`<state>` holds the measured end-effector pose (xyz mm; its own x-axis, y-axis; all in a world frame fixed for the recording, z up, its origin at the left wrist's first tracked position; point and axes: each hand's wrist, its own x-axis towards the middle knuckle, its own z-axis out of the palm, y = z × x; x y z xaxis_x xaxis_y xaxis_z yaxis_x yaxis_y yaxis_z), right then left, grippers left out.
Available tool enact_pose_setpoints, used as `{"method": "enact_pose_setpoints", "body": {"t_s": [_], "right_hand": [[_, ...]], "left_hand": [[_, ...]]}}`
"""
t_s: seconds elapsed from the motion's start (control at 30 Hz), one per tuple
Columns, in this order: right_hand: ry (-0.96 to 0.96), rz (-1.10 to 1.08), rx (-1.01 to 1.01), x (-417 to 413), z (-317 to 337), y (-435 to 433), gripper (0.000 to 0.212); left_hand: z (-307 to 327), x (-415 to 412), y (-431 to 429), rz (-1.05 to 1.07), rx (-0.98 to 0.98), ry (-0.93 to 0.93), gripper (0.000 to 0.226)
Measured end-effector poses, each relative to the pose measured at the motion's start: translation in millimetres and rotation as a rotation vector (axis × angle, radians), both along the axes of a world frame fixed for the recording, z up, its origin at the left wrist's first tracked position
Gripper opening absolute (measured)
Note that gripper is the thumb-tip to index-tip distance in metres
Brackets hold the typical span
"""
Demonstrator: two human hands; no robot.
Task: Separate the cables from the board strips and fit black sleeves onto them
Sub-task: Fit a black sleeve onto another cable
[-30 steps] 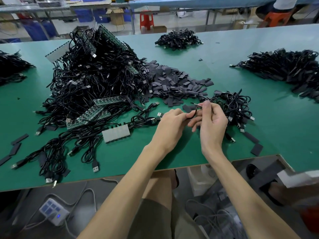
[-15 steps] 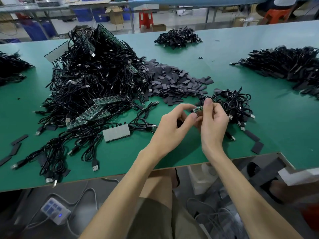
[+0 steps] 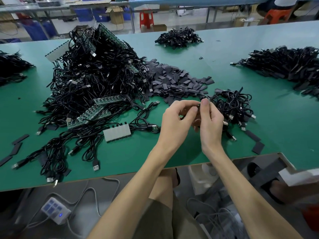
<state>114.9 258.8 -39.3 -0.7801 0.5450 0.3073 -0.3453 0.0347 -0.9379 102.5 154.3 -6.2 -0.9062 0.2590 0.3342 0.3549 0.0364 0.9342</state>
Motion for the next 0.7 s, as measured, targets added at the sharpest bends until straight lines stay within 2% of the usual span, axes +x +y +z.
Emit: {"method": "enact_pose_setpoints", "body": {"t_s": [0.13,0.23,0.37,0.43,0.6,0.7], "right_hand": [[-0.021,-0.099,-0.012,0.1,-1.6,0.8,0.035],[-0.024,-0.172,-0.073,-0.3,0.1,3.5,0.035],[-0.023,-0.146,-0.088,-0.9,2.0,1.6,0.032],[-0.026,-0.138,-0.076,-1.2,2.1,1.5,0.032],[-0.027,-0.084,-0.039,-1.5,-0.5,2.4,0.03],[-0.029,-0.066,0.007,-1.8,-1.0,1.1,0.03]], "left_hand": [[-3.2,2.6,-0.5,-0.014,-0.062,-0.001,0.022],[-4.4,0.2,-4.2,-0.035,-0.075,-0.153,0.017],[-5.8,-12.6,-23.6,-0.181,-0.3,-0.265,0.018],[-5.8,-18.0,-30.3,-0.234,-0.442,-0.176,0.02],[-10.6,-36.3,-21.5,0.001,-0.575,0.162,0.03],[-15.1,-54.6,-7.6,-0.021,-0.716,0.287,0.046]]}}
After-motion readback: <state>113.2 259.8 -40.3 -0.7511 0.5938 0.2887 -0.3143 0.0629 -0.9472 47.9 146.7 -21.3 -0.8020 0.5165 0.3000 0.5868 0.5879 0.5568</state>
